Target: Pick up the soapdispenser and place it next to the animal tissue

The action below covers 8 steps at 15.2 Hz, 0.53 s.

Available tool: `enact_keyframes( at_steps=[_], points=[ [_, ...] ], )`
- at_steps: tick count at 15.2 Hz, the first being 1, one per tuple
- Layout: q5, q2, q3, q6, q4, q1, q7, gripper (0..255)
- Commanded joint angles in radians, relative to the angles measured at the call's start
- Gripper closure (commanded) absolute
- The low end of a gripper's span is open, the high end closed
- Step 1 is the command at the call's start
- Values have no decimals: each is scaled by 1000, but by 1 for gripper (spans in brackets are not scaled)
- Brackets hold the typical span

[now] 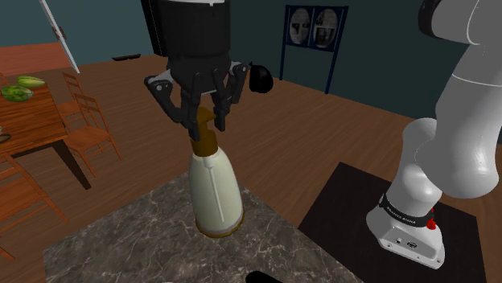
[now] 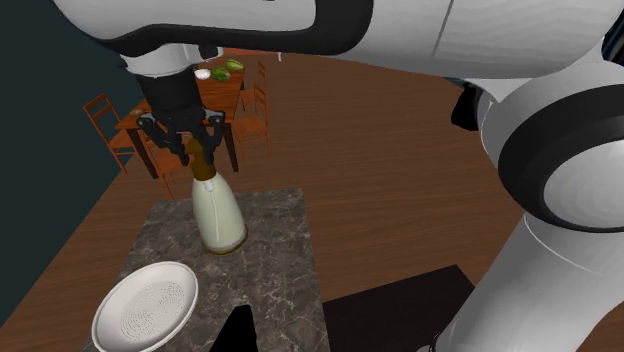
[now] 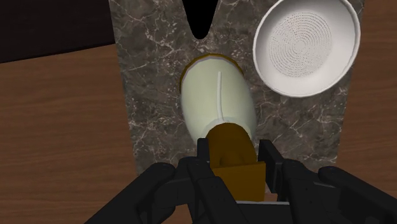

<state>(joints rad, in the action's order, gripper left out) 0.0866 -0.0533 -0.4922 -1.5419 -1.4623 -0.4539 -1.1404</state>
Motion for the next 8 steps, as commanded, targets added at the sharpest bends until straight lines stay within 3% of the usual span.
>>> enact_keyframes(
  at_steps=[1,8],
  points=[
    [-7,14,2,-33,-44,3,2,255],
    [-20,41,7,-135,-169,9,6,255]
  ],
)
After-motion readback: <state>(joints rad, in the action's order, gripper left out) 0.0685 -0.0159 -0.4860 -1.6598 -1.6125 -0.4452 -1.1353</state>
